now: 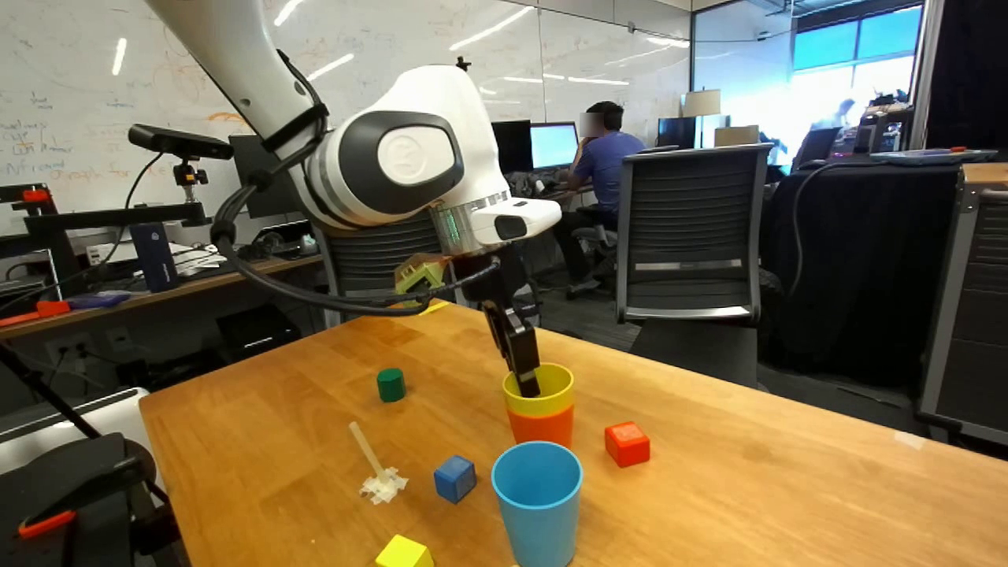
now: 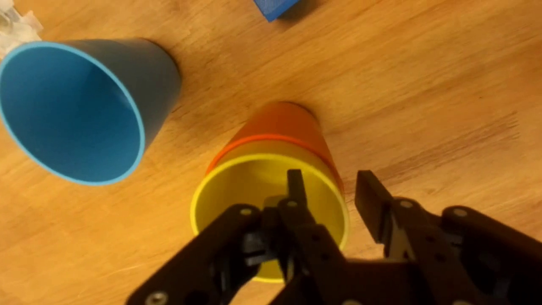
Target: Place the yellow cup inside the orange cup, place the blue cup inside the yellow cup
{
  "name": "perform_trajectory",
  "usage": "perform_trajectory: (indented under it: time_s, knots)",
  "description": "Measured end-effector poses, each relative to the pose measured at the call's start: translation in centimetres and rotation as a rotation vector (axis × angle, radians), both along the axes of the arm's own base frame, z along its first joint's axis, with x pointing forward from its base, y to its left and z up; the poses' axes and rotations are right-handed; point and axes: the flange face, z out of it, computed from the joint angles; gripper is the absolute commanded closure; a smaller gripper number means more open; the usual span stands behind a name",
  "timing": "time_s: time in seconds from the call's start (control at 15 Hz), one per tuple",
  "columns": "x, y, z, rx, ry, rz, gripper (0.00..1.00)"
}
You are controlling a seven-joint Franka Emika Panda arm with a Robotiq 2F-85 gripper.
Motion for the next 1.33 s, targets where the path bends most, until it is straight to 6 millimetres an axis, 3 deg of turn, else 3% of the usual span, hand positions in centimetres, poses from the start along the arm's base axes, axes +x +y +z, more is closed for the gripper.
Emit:
perform_trajectory:
  time_s: [0.27, 0.8, 1.07, 1.33]
  knots:
    - [0.0, -0.2, -0.4, 0.021, -0.002, -0.016, 0.01]
    - [0.7, -0.2, 1.9, 0.036, -0.064, -0.008, 0.00]
    - [0.3, 0.2, 5.5, 0.050, -0.117, 0.002, 0.00]
    - [-2.5, -0.1, 9.3, 0.057, -0.145, 0.008, 0.00]
